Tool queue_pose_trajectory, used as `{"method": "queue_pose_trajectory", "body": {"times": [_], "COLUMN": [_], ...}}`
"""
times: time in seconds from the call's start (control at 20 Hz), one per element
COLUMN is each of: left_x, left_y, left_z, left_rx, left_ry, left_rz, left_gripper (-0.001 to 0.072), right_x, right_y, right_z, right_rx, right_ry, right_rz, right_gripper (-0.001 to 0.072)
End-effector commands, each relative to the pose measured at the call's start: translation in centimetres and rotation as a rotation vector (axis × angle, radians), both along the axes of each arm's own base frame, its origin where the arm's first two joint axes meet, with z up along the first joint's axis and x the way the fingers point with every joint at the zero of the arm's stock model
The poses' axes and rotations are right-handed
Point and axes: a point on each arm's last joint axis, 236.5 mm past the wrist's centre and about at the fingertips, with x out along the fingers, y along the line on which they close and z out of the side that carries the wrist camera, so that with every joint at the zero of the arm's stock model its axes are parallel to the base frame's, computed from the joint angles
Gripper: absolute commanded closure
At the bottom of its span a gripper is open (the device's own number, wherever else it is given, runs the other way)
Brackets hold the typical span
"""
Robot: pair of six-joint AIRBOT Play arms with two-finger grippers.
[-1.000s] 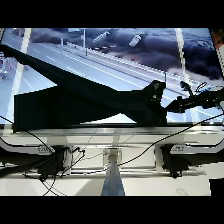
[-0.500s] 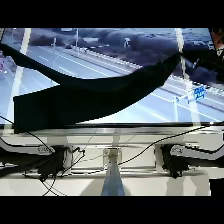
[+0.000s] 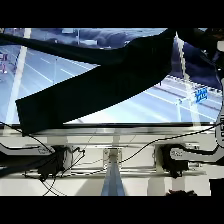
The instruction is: Fold the clothes and pants, and hang the long-sleeved shirts on hangers.
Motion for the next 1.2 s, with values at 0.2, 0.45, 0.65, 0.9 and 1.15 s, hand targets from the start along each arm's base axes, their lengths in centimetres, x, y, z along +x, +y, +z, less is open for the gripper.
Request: {"method": "queue_pose_trajectory", "body": {"times": [0.2, 0.45, 0.65, 0.9, 1.15], "left_x": [-4.0, -3.9, -4.0, -4.0, -4.0], "left_y": [1.2, 1.1, 1.1, 1.1, 1.1], "left_z": [-9.8, -11.3, -11.3, -11.3, -11.4], "left_rx": [-0.028, -0.048, -0.048, -0.049, -0.050], "left_ry": [0.343, 0.372, 0.373, 0.372, 0.374], "left_rz": [-0.012, -0.020, -0.020, -0.020, -0.021], "left_gripper": [0.0683, 0.0683, 0.0683, 0.0683, 0.0683], "right_x": [3.1, 3.3, 1.2, -5.5, -9.8], "right_y": [1.9, -0.8, -6.7, -11.1, -9.2], "right_z": [-10.4, -11.8, -13.5, -18.6, -24.8], "right_rx": [0.022, 0.005, 0.146, 0.142, 0.289], "right_ry": [0.167, 0.190, 0.315, 0.614, 0.841], "right_rz": [-0.067, -0.124, -0.202, -0.182, -0.201], "right_gripper": [0.0684, 0.0372, 0.0167, 0.0148, 0.0167]}}
